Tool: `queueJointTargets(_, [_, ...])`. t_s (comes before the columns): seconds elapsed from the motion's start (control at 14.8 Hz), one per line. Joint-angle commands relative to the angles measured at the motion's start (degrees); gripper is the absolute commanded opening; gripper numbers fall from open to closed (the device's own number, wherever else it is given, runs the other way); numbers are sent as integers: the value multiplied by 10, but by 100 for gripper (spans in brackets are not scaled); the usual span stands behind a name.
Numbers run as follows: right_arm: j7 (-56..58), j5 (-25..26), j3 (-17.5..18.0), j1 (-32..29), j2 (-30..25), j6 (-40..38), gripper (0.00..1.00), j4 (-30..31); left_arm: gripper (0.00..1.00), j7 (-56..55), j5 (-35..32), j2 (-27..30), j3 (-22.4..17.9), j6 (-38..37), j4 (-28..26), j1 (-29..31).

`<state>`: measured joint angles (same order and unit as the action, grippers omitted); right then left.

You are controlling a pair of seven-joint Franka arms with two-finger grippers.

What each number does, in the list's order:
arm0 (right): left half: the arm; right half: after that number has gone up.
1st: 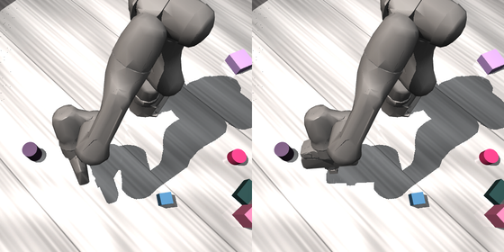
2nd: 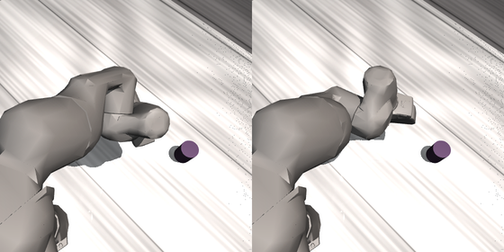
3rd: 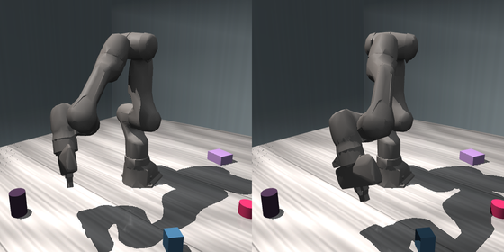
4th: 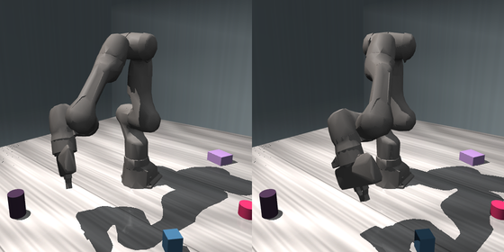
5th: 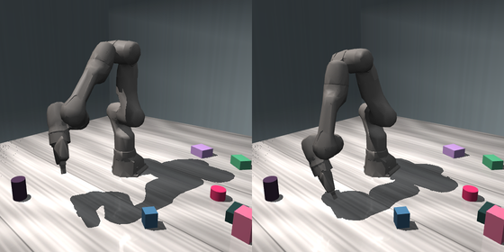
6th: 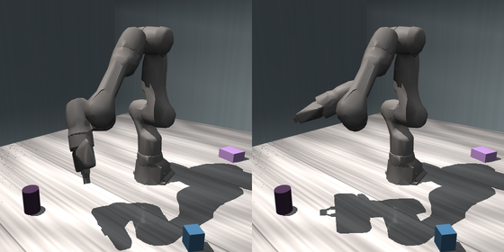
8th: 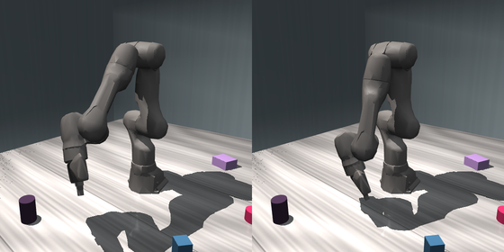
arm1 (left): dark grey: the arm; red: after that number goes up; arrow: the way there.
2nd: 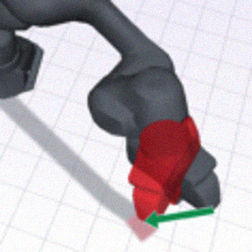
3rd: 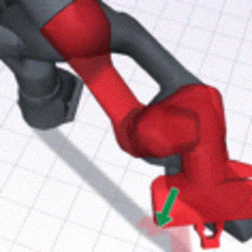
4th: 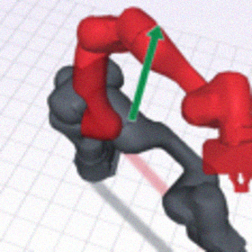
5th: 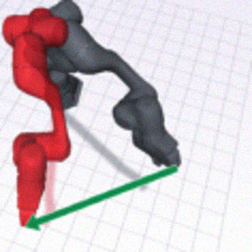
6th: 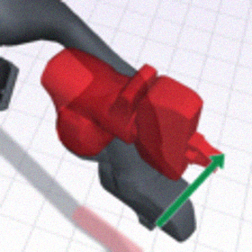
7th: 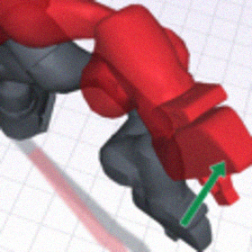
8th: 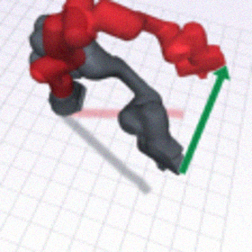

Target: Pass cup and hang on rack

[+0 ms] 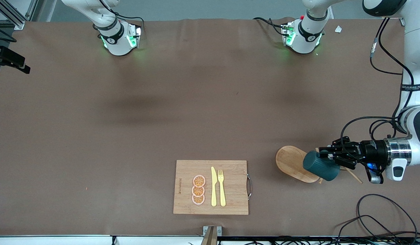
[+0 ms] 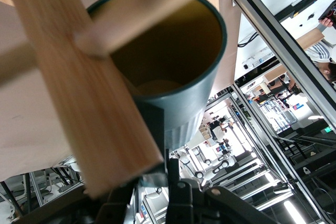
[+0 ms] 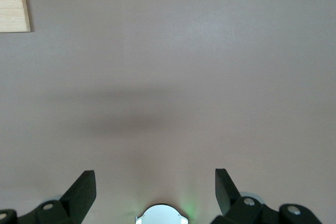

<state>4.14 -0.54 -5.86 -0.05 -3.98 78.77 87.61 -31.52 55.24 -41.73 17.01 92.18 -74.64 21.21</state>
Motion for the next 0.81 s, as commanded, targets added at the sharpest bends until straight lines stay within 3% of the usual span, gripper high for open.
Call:
queueJointTargets(0.0, [4,7,1,-2,-11,-5,100,3,15,8,13,3,7,-8,-2,8])
queueJointTargets(0.34, [5,6,1,-2,-11,-6,100,2,59,-4,27,5,7,-8,-2,7])
queueJointTargets(0.47, [7,7,1,-2,-11,-6,100,2,100,-11,19,12,7,-6,3,5])
queueJointTargets(0.74, [8,8,1,-1,-11,-5,100,-1,100,-90,-48,90,9,-7,3,0])
